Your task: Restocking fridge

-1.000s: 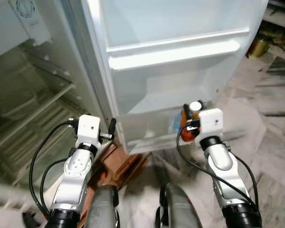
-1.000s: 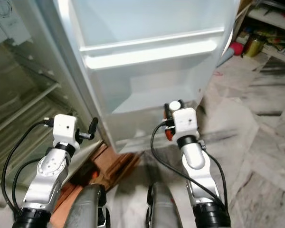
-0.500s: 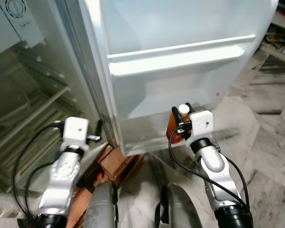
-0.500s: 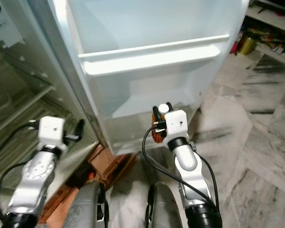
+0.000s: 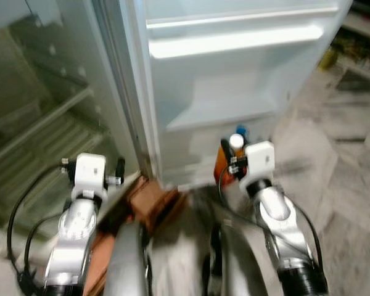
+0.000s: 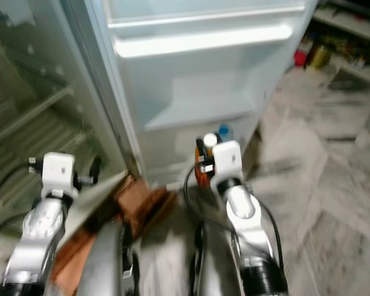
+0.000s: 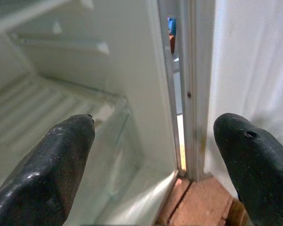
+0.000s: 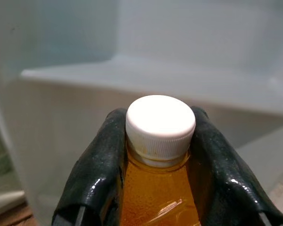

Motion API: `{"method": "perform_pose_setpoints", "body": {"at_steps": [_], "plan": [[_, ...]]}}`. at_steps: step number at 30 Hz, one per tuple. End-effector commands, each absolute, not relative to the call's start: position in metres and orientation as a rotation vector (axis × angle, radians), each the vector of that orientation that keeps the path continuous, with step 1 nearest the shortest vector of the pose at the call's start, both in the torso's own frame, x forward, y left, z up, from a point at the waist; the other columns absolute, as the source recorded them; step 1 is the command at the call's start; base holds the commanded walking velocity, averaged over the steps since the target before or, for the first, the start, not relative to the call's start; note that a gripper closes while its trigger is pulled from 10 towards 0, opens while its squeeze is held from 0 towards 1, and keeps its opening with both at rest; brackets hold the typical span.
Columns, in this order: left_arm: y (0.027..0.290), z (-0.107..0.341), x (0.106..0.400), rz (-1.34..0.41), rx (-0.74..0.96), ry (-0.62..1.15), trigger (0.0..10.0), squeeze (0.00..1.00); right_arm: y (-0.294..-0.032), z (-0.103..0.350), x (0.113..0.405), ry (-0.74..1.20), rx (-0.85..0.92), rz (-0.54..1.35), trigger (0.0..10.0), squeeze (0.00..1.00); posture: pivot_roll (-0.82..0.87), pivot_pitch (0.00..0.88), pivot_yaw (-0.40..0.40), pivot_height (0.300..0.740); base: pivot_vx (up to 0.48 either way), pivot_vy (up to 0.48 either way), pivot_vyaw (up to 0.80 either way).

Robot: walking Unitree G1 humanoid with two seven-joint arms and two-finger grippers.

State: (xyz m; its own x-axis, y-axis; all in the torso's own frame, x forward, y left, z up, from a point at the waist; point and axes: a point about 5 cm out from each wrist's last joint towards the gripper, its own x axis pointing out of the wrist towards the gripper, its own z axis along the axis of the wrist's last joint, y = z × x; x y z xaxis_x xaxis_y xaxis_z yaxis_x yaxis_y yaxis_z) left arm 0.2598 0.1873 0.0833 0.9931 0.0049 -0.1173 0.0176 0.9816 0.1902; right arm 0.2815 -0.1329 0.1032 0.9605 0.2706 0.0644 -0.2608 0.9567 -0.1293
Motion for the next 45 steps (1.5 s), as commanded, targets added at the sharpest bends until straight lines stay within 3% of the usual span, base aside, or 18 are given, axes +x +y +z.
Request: {"method": "perform_pose_setpoints", "body": {"at_steps": [1, 10, 20, 29, 36, 45], "plan": [[0.187, 0.085, 0.259, -0.007, 0.2, 0.115, 10.0, 0.0, -0.13, 0.107, 0.283, -0.107, -0.114, 0.28, 10.0, 0.0, 0.05, 0.154, -0.011, 0.57, 0.0, 0.0, 0.0], [0.187, 0.087, 0.26, -0.001, 0.216, 0.11, 10.0, 0.0, -0.128, 0.108, 0.289, -0.12, -0.129, 0.294, 10.0, 0.0, 0.06, 0.158, -0.004, 0.57, 0.0, 0.0, 0.0], [0.187, 0.093, 0.254, 0.007, 0.227, 0.102, 10.0, 0.0, -0.118, 0.125, 0.326, -0.207, -0.264, 0.343, 10.0, 0.0, 0.11, 0.195, -0.004, 0.57, 0.0, 0.0, 0.0], [0.188, 0.1, 0.239, 0.008, 0.228, 0.101, 10.0, 0.0, -0.115, 0.142, 0.349, -0.275, -0.321, 0.359, 10.0, 0.0, 0.15, 0.261, 0.016, 0.57, 0.0, 0.0, 0.0], [0.191, 0.12, 0.221, 0.018, 0.228, 0.084, 10.0, 0.0, -0.103, 0.172, 0.361, -0.431, -0.412, 0.41, 10.0, 0.0, 0.21, 0.358, 0.039, 0.57, 0.0, 0.0, 0.0], [0.192, 0.121, 0.208, 0.01, 0.234, 0.133, 10.0, 0.0, -0.095, 0.191, 0.371, -0.539, -0.542, 0.386, 10.0, 0.0, 0.23, 0.394, 0.043, 0.57, 0.0, 0.0, 0.0]]}}
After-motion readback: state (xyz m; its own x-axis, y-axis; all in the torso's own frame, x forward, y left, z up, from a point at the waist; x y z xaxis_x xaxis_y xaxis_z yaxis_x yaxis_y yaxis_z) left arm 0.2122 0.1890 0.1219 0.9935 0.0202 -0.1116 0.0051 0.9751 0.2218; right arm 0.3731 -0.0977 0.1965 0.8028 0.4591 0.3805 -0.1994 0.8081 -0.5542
